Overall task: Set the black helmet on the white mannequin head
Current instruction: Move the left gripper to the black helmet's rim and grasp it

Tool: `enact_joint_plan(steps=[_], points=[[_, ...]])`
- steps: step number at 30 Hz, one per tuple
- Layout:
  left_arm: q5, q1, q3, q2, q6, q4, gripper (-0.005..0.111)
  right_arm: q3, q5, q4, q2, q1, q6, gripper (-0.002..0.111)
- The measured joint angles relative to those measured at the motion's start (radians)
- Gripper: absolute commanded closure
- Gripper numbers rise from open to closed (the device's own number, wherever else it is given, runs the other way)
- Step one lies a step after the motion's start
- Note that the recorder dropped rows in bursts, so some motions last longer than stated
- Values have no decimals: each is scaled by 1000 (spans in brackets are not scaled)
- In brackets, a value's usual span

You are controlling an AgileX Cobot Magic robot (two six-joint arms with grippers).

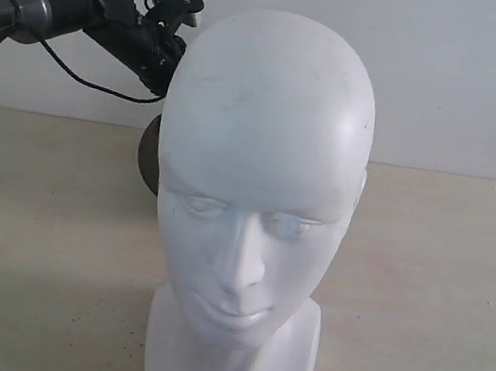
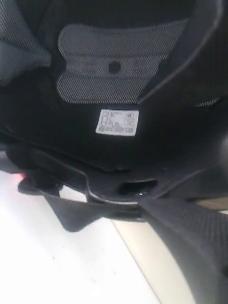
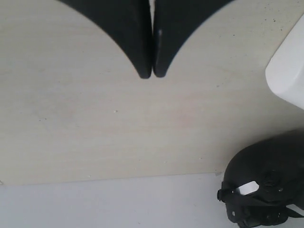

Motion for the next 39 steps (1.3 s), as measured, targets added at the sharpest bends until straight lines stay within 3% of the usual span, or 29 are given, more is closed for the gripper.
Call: enact_joint_plan(steps=[9,14,32,35,39], points=[[-26,-2,-11,24,-84,122,47,0,0,0,0,0,0,108],[-30,-2,-55,24,-93,125,42,0,0,0,0,0,0,108],[-23,-2,-66,88,-109,110,43,0,0,0,0,0,0,108],[-21,-2,-66,103,-109,94,58,0,0,0,0,0,0,108],[-29,-2,-66,109,-123,83,101,0,0,0,0,0,0,108]])
